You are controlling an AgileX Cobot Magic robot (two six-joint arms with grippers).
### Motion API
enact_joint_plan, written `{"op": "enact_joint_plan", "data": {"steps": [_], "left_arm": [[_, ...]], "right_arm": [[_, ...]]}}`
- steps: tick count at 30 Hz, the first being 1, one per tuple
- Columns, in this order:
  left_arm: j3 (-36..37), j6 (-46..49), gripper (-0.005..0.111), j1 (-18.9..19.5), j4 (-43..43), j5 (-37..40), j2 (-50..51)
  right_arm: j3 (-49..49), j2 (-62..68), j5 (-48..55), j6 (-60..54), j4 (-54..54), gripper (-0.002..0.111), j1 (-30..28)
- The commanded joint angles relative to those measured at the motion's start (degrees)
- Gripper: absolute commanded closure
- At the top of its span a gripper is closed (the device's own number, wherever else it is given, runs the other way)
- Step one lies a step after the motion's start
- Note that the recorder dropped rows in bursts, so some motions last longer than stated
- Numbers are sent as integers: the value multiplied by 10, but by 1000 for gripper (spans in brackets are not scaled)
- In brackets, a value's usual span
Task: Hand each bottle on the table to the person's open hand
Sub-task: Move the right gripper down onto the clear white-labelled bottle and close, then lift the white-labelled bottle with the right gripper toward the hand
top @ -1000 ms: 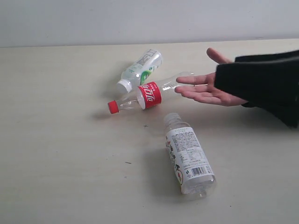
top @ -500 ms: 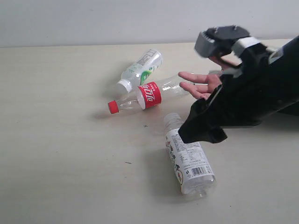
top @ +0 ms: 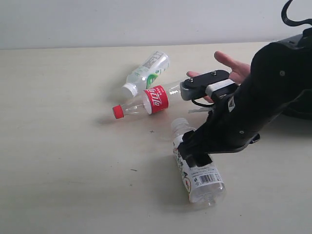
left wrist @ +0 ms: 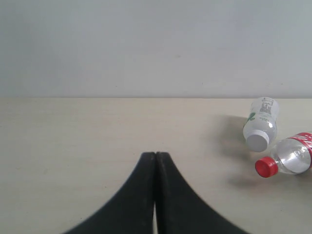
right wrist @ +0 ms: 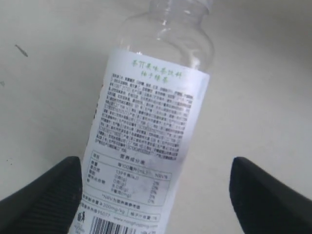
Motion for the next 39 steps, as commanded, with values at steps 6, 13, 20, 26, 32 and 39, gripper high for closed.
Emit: {"op": "enact_joint_plan", "data": {"steps": [6, 13, 20, 26, 32, 39], "left_arm": [[2, 0, 107, 0, 2, -1, -4], [2, 0, 107, 0, 2, -1, -4], [2, 0, 107, 0, 2, -1, -4], [2, 0, 107, 0, 2, -1, -4], [2, 0, 107, 0, 2, -1, -4], [2, 0, 107, 0, 2, -1, -4]], "right_arm": [[-5, 40, -57, 4, 22, 29, 3], [-5, 72, -75, 4, 34, 30, 3], [-5, 95, -84, 2, 33, 30, 3], [-5, 95, -81, 2, 33, 57, 3], [-5, 95, -82, -18, 33, 107, 3], [-5, 71, -59, -45, 33, 108, 3]]}}
